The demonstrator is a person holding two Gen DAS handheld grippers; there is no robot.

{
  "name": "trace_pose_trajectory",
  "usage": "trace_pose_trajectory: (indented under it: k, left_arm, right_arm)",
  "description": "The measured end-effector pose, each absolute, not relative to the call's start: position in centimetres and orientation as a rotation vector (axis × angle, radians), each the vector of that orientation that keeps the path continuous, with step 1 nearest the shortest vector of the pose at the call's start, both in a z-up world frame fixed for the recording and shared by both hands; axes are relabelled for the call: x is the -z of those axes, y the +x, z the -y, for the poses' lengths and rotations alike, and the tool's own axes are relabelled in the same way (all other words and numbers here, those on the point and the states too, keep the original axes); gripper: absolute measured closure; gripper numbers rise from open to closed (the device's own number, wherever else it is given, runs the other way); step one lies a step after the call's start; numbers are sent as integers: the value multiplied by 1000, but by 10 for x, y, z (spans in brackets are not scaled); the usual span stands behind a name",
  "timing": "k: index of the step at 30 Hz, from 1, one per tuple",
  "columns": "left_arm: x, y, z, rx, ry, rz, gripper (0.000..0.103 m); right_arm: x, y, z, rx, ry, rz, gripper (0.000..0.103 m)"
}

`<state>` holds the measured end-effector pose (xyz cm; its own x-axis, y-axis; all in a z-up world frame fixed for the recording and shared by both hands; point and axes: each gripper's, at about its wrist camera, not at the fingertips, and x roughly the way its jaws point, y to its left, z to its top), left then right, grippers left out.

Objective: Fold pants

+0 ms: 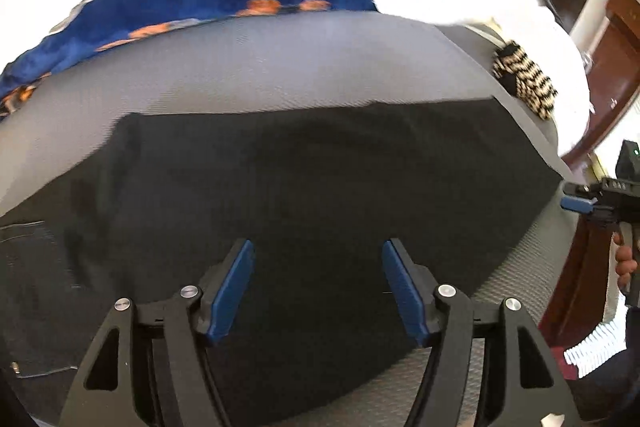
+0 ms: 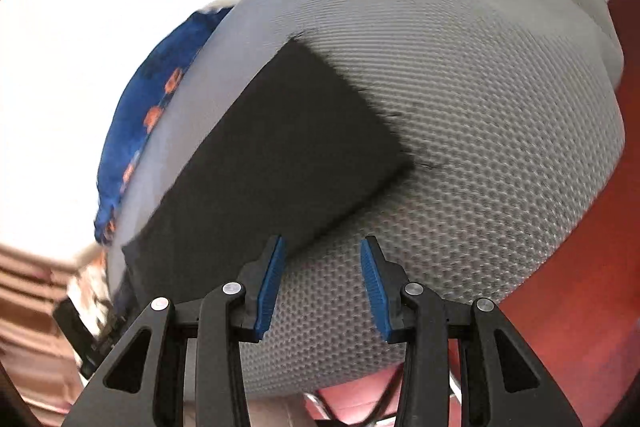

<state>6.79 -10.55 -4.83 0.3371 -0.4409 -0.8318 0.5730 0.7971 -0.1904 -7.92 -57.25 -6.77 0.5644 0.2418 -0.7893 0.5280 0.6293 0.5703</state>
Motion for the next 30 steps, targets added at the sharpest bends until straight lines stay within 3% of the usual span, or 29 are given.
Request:
trace_pose_trajectory:
  k: [11, 13, 15, 18, 25, 30]
  left_arm:
    - [68, 59, 147, 649, 153, -1108, 40]
    - [69, 59, 148, 639, 165, -1095, 40]
    - [70, 57, 153, 630, 208, -1074, 40]
    - [72, 54, 156, 617, 249, -1049, 39]
    - [51, 73, 123, 640, 17, -1086, 38]
    - [28, 90, 70, 544, -86, -1060, 37]
  right_arm:
    - [86, -55, 609, 222, 970, -859, 62]
    - [88, -47, 612, 204, 977, -844, 70]
    - [90, -42, 610, 198, 987, -846, 84]
    - [93, -34, 607, 194, 994, -851, 92]
    - [67, -17, 594, 105, 1073, -807, 96]
    - [24, 22, 545, -39, 972, -806, 96]
